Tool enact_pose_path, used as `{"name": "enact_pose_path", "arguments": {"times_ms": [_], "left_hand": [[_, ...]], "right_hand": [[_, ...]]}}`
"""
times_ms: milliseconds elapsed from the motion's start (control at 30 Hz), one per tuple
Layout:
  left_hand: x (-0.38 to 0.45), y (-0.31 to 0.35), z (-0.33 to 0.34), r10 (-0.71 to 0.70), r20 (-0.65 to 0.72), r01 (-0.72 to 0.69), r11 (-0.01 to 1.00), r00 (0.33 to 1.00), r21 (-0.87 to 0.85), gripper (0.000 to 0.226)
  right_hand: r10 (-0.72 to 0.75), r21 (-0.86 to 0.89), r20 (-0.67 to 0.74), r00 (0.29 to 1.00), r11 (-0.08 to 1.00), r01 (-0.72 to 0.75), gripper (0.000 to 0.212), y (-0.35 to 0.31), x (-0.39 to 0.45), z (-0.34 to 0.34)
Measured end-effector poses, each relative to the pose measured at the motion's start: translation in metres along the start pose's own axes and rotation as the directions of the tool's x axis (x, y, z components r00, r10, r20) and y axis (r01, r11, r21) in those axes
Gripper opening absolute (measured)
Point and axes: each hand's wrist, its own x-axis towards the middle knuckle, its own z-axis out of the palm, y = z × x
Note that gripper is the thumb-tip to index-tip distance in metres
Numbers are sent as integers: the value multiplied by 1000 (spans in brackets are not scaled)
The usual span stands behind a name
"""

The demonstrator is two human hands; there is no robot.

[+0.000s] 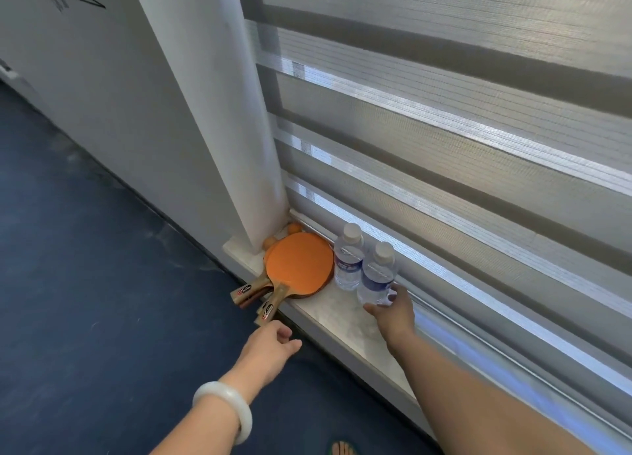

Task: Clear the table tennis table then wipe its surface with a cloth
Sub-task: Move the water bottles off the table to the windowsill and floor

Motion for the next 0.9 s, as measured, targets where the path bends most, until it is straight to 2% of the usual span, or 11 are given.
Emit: {"name": "enact_pose_path", "arguments": {"times_ms": [200,367,467,567,633,733,833,900], "left_hand": [[-7,3,0,17,-15,-17,1000,1000,-14,24],[-17,4,-9,34,-38,-36,998,999,-52,24],[-25,-2,-23,56,-72,-61,996,996,-64,25],[-37,-17,-50,77,-127,-83,996,989,-41,24],[-47,-32,-76,71,-179,-78,996,981,-35,24],[-66,-65,-127,37,-261,-54,997,965,-57,27],[-93,-103,-189,0,-368,-42,993,930,-107,28],[-114,-129,-234,-23,-440,-39,991,898,-131,28]], "right_hand": [[33,7,15,999,999,-33,72,-1,-12,-6],[88,-85,25,996,993,-85,61,0,-39,-3],[72,-190,65,995,980,-59,48,-7,-60,7],[-45,-294,140,989,952,85,30,-31,-85,24],[-190,-345,219,957,902,258,21,-57,-106,43],[-359,-396,380,853,770,500,16,-104,-146,80],[-405,-354,526,748,695,626,21,-157,-189,130],[-443,-352,598,668,603,716,29,-191,-217,173]]}}
